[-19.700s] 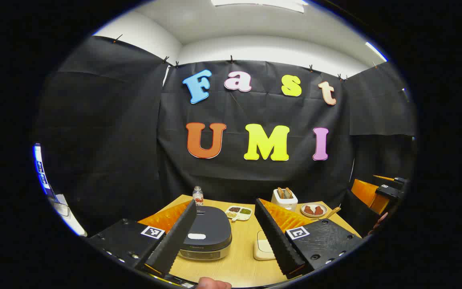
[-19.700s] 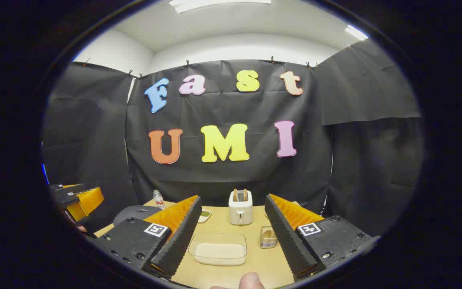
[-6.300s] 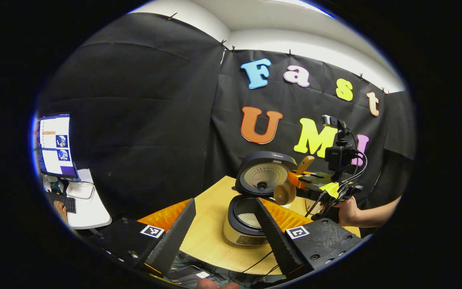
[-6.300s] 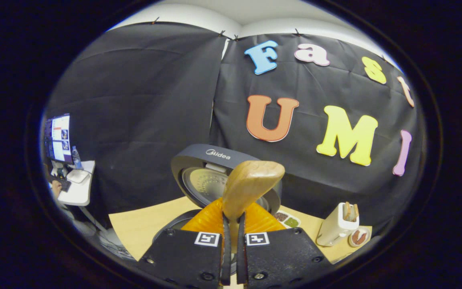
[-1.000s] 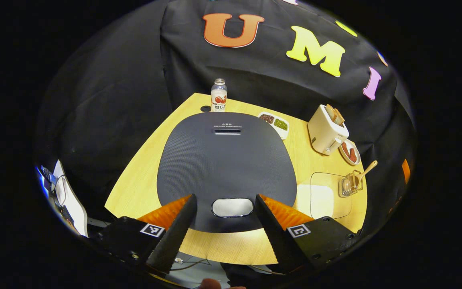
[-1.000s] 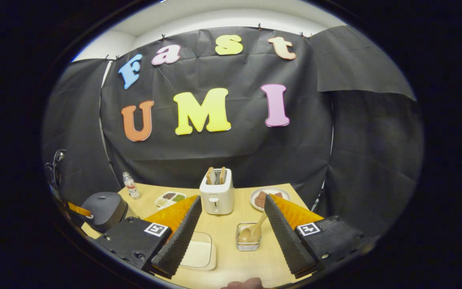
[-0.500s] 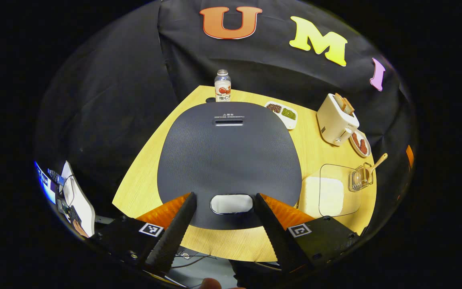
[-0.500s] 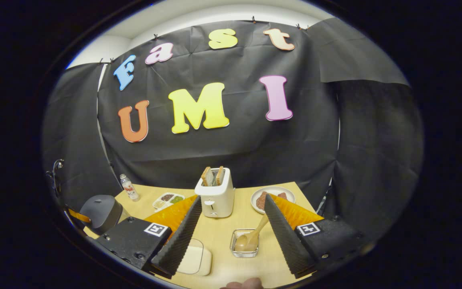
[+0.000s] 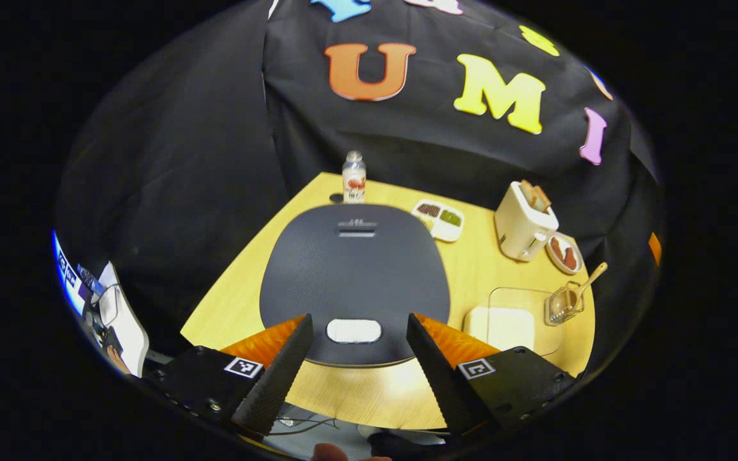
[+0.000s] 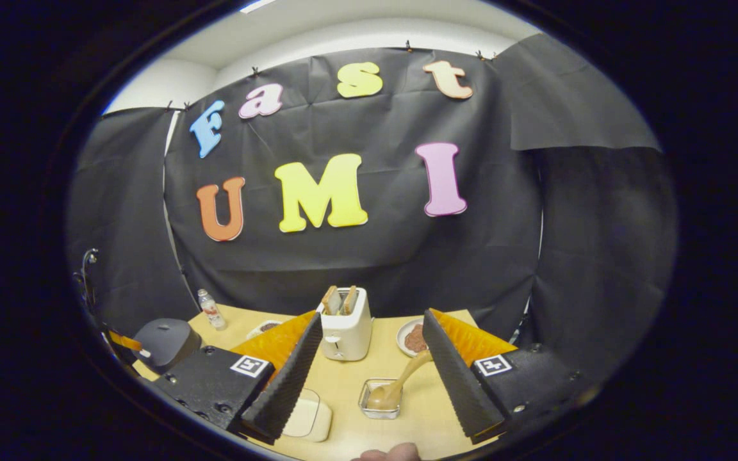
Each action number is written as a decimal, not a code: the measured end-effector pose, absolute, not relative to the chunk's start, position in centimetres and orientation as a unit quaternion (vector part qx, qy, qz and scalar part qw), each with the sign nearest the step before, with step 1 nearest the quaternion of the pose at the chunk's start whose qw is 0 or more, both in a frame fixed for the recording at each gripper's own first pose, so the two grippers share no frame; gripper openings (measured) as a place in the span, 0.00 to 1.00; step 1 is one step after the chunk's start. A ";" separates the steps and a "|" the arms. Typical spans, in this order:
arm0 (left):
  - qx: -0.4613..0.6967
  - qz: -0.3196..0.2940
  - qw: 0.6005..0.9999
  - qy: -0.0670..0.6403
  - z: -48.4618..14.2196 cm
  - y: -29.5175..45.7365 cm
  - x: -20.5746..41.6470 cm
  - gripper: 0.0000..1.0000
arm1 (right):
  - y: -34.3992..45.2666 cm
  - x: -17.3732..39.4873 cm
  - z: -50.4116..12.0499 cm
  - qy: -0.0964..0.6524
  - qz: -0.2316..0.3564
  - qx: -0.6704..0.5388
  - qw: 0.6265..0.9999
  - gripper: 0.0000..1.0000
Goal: Close the left gripper, press the button to open the rice cooker; take a wooden spoon from the chopstick holder with the right hand, scoop a spoonful of rice and pour it into the rice cooker, then put the wooden spoon back into the chopstick holder.
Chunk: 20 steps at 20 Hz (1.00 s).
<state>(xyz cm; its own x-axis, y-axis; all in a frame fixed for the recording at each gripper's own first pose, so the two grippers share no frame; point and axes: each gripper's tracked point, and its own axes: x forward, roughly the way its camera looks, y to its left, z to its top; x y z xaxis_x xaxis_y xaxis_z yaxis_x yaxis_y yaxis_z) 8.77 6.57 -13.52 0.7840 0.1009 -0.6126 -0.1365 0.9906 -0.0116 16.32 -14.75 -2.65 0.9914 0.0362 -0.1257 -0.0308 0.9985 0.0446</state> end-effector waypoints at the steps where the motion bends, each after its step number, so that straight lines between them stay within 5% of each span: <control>1: -0.028 0.050 0.953 0.297 -11.6 5.6 8.5 0.95 | -14.3 15.1 -2.1 0.058 0.013 0.019 0.998 1.00; 9: -0.055 -0.055 0.991 0.107 1.1 -1.8 1.8 0.95 | -10.3 2.9 3.2 -0.005 0.000 0.014 1.000 0.99; 20: 0.019 -0.065 0.998 -0.003 2.5 -4.0 -5.2 0.94 | -6.3 -6.8 2.9 -0.036 -0.021 0.018 0.999 1.00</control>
<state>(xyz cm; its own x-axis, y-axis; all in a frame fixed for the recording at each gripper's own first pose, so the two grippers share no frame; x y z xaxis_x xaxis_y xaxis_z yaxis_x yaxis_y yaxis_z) -5.20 -4.05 2.52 0.9916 -0.1290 0.0030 0.1288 0.9910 0.0378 -6.76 -6.35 2.90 0.9966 -0.0428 0.0704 0.0403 0.9985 0.0368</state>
